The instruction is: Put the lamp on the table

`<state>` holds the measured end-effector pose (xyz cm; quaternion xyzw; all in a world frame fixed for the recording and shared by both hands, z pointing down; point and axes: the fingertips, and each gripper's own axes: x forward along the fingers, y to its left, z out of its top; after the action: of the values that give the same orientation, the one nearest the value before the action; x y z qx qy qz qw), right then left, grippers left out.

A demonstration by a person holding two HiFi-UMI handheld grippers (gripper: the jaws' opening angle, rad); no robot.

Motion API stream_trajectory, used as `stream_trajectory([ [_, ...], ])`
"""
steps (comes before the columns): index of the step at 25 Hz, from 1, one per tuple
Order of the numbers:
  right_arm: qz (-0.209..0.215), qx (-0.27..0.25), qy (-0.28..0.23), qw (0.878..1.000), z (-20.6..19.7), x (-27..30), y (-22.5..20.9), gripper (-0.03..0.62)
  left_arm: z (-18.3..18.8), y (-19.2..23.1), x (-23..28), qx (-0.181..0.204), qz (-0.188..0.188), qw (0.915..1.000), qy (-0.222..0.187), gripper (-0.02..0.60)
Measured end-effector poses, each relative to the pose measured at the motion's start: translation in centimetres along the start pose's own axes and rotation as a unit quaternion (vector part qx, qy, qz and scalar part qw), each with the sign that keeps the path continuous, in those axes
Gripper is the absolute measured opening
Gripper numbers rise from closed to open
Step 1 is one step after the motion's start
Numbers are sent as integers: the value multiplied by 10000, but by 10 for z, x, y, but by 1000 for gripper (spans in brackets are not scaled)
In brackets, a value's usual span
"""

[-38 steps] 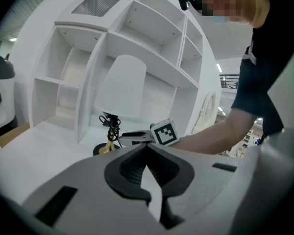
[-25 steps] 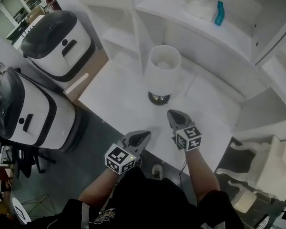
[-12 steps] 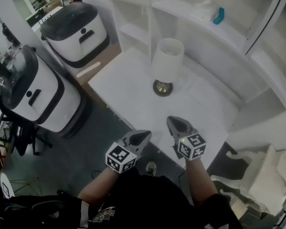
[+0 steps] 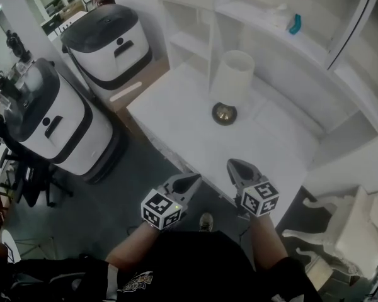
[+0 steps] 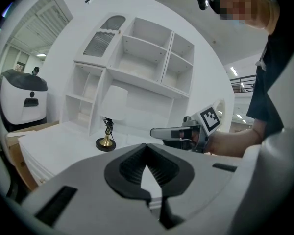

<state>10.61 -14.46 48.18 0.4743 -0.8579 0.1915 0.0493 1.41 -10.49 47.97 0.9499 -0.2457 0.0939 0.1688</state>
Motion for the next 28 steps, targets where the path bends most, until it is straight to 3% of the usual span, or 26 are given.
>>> stream_trajectory([
  [17,-759,148,-189,9968,-17,19,113,26,-8,31,-79,133,-933,9954,151,3],
  [28,-1219,345,-248,9916,-40,17,150,26,-24,33,-108,201,-1419,9893,281,3],
])
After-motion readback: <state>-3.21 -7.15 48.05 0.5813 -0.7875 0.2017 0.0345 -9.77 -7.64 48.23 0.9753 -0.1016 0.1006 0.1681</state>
